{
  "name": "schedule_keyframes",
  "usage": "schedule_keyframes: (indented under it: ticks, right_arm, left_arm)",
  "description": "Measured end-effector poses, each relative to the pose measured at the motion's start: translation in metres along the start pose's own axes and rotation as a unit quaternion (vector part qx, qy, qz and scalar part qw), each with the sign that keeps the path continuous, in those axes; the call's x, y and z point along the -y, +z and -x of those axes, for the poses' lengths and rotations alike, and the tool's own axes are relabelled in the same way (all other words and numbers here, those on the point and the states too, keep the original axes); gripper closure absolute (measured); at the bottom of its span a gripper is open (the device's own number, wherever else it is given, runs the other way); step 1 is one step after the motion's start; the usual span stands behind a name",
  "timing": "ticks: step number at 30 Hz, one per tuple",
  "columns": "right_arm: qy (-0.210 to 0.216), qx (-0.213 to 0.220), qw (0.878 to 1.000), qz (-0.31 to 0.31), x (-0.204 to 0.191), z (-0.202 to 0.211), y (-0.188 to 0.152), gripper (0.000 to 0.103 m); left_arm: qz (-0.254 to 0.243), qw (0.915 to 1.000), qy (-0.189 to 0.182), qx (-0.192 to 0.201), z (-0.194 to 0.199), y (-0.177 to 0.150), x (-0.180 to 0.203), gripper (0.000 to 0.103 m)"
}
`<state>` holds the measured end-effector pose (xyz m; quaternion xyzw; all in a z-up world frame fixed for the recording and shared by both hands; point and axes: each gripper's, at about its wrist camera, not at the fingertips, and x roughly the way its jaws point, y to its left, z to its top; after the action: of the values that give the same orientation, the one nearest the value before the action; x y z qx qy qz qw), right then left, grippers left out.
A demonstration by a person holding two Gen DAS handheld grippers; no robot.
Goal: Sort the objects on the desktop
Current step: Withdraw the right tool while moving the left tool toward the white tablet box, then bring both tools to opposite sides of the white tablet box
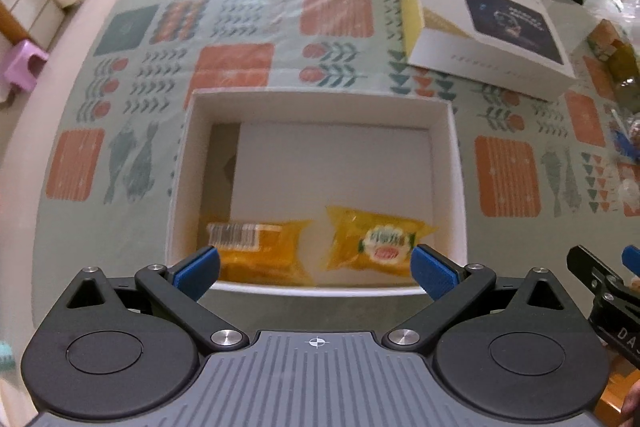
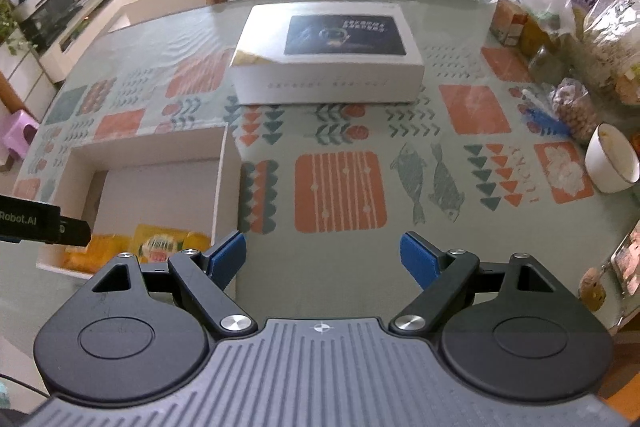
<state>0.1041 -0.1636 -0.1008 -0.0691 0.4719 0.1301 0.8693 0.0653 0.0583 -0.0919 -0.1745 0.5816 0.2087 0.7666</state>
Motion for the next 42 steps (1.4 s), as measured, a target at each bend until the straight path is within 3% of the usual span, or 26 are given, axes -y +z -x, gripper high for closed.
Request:
schedule_keyframes:
  ticks: [19, 21, 24, 28, 35, 42]
  right_arm:
    - [-0.078, 0.015, 0.996, -0.047, -0.031, -0.005, 0.039, 0.0]
    - [-0.08, 0.018, 0.995, -0.048, -0.033, -0.004, 0.04, 0.0]
    - [-0.082, 0.022, 0.995, -0.044, -0.035, -0.002, 0.041, 0.0]
    - [-0.1, 0.023, 0.994, -0.039, -0.031, -0.008, 0.045, 0.0]
    - [-0.093, 0.023, 0.995, -0.038, -0.014, -0.019, 0.068, 0.0]
    - [-0.082, 0.03, 0.996, -0.029, 0.008, -0.03, 0.093, 0.0]
  left_arm:
    - [-0.06, 0.9931, -0.099, 0.019, -0.033, 0.073, -0.014, 0.0]
    - [-0.062, 0.9936, -0.095, 0.009, -0.04, 0.08, -0.013, 0.0]
    - [-0.065, 0.9932, -0.091, 0.03, -0.037, 0.08, -0.009, 0.0]
    - [-0.108, 0.9895, -0.086, 0.044, -0.036, 0.082, 0.006, 0.0]
    - [-0.084, 0.9924, -0.085, 0.031, -0.03, 0.092, 0.023, 0.0]
    - [-0.075, 0.9933, -0.073, 0.048, -0.02, 0.104, 0.05, 0.0]
